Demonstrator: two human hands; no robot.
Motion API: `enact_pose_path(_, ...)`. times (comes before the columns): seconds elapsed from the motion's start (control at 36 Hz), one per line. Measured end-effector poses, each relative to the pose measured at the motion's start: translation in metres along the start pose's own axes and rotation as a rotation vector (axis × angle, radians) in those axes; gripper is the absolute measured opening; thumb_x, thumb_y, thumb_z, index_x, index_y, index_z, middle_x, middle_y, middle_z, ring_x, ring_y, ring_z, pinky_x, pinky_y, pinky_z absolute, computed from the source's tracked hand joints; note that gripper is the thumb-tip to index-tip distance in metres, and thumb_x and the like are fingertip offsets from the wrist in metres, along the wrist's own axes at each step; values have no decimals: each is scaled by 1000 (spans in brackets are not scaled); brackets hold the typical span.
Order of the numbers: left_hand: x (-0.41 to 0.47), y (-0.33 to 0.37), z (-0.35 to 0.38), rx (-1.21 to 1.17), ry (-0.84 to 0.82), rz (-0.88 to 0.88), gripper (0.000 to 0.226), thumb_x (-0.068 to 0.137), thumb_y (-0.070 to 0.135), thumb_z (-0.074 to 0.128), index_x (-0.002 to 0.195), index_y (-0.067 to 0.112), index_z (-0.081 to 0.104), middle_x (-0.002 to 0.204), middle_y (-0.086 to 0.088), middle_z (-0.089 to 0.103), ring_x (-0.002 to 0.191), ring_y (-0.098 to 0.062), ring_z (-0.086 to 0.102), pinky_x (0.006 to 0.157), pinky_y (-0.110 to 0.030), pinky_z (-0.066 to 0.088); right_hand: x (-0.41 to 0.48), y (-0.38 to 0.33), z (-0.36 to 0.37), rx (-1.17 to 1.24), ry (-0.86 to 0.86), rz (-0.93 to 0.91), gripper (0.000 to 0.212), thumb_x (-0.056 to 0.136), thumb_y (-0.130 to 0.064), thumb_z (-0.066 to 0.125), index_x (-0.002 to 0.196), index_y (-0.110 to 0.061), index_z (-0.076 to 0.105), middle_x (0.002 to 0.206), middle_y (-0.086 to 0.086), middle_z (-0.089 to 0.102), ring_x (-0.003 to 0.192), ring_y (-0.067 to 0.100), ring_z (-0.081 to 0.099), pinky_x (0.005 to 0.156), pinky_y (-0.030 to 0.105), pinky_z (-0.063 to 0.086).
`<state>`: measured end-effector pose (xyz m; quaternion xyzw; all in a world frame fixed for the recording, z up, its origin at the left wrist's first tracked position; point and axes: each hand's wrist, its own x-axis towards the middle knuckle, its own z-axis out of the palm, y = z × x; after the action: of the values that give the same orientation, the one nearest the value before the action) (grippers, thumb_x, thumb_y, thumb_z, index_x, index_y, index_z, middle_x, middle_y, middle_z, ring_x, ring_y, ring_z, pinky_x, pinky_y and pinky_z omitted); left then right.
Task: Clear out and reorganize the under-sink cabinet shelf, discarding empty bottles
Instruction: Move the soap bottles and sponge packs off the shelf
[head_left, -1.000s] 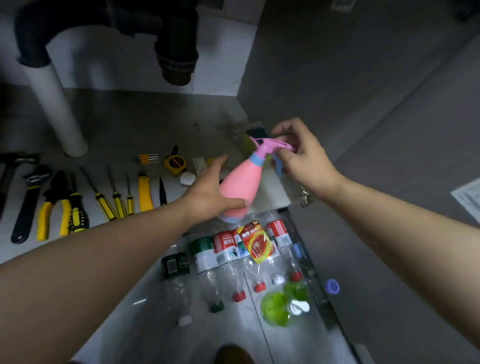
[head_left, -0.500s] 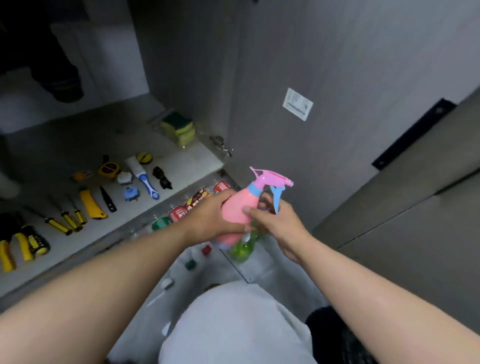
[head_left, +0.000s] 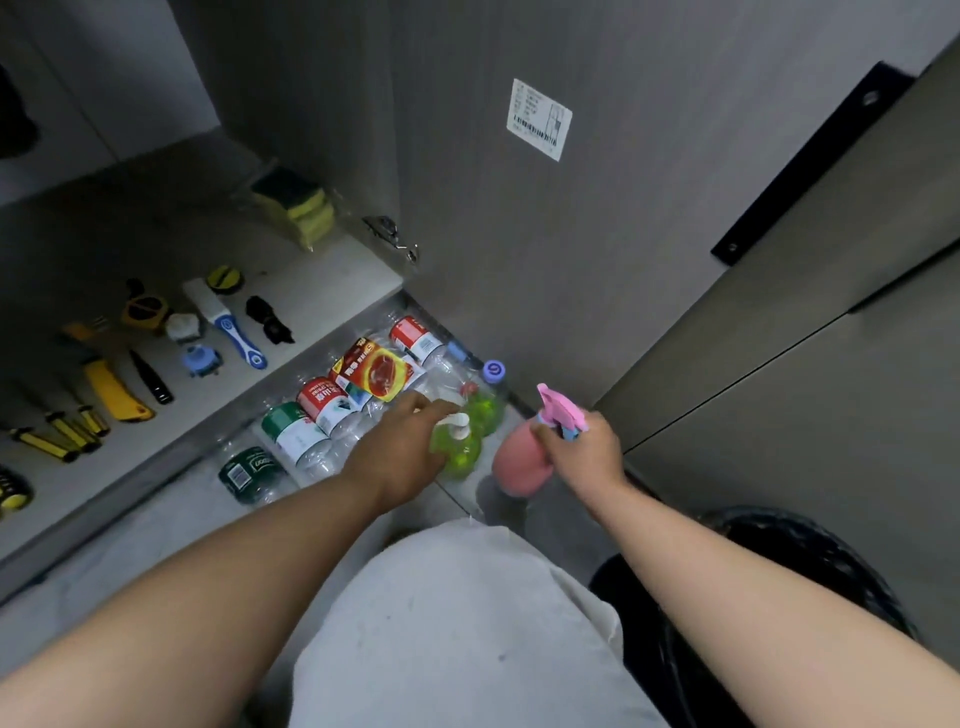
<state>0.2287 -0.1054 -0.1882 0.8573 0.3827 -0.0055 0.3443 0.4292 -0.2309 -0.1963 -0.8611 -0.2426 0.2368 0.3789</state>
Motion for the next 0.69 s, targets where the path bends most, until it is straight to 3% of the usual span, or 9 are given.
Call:
enact_pose_path(0.06,4,-6,4,29,-30,-70,68,92,33,71,151,41,37,147,-6,43,121,-27,60,98,-46,55,8,12,10,-62,23,22,27,85,-22,77,111,-13,76,87,13,68,85,31,68,65,24,39)
enact_pose_path(0.14,12,-8,12,-131,-124,-132,80,92,31,74,157,36,28,149,-10,50,129,-30,55,108,-44,48,20,24,23,-103,68,61,39,85,-27,78,121,-12,72,102,23,66,96,37,67,75,31,47)
enact_pose_path(0.31,28,-2,24,-533,-201,-303,78,98,35,66,159,38,18,158,-5,41,137,-34,49,110,-57,45,17,42,35,-338,162,47,45,85,-56,70,119,-27,69,108,13,69,97,37,67,74,38,51)
enact_pose_path(0.42,32,-4,35,-669,-226,-398,79,99,28,65,159,41,17,156,-6,41,127,-33,55,101,-52,54,11,53,46,-276,118,12,40,88,-49,70,119,-22,69,103,15,71,96,39,67,73,37,49)
enact_pose_path(0.56,35,-12,43,-716,-209,-430,77,98,25,65,159,39,21,151,-2,44,122,-23,52,104,-47,52,13,54,53,-211,50,5,40,94,-42,64,133,-32,62,114,10,70,106,34,66,83,35,50)
enact_pose_path(0.69,34,-17,46,-744,-215,-417,77,97,18,64,159,38,23,132,4,50,95,-3,53,77,-25,52,13,49,50,-125,-26,28,42,94,-32,66,136,-31,60,127,4,66,116,25,62,94,33,50)
